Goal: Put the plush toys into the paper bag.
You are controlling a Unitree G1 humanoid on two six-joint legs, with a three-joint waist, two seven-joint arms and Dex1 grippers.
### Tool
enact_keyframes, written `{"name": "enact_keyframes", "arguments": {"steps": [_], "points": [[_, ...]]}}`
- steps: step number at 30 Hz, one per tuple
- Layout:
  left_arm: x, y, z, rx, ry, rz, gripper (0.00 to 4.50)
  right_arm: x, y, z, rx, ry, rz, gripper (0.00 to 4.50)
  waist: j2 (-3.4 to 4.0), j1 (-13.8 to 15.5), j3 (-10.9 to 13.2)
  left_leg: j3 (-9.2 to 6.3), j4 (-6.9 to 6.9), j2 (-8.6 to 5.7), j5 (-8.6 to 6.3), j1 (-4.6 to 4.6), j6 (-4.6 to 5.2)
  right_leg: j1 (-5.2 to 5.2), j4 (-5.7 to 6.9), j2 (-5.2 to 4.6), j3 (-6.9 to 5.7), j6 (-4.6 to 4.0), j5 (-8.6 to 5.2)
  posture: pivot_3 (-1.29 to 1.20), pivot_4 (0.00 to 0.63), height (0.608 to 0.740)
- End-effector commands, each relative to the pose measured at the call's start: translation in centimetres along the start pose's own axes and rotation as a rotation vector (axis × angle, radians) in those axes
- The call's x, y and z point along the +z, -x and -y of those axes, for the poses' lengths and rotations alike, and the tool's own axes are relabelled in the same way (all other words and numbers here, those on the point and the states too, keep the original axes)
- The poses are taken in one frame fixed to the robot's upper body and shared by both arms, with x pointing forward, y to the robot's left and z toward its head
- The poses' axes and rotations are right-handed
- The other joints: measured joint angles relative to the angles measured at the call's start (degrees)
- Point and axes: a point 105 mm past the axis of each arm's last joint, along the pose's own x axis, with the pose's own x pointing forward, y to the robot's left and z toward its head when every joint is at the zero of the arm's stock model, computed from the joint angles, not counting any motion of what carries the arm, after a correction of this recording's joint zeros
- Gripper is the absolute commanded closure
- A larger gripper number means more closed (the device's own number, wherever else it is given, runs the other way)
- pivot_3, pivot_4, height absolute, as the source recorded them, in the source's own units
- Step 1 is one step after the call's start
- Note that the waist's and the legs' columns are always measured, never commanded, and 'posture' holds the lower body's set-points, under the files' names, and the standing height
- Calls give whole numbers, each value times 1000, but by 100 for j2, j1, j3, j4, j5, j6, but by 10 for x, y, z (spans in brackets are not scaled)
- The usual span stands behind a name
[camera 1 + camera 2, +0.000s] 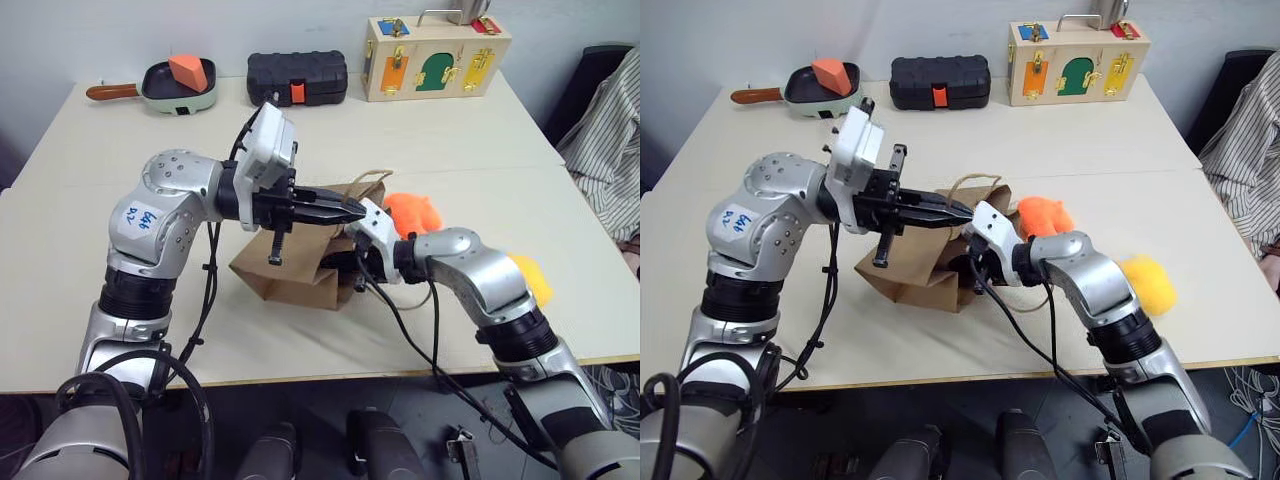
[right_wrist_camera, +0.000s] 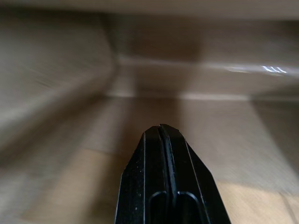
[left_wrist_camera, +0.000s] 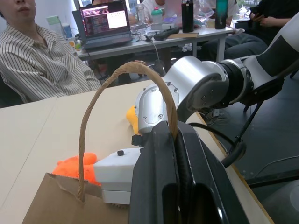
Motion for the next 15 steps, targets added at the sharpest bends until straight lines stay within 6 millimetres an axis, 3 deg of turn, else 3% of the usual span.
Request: {"name": "enact_keyframes", "arguments": {"steps": [1, 10, 15], "points": [[8, 1, 1, 6, -59, 10, 4500, 18, -1, -3, 30, -118, 65, 4482, 0, -1, 0, 0, 0, 0, 0, 0, 0, 0, 0, 0, 0, 0, 0, 0, 150, 740], [6, 3, 1, 21, -61, 11, 4500, 42, -1, 12, 10, -427, 188, 4482, 1, -3, 0, -4, -1, -3, 0, 0, 0, -1, 6, -2, 0, 0, 0, 0, 150, 740], [12, 4, -3, 41, -62, 37, 4500, 26, -17, 17, -37, -450, 141, 4482, 2, -22, -1, -4, -4, -2, 0, 0, 0, -3, 8, -1, 0, -1, 0, 0, 150, 740]]}}
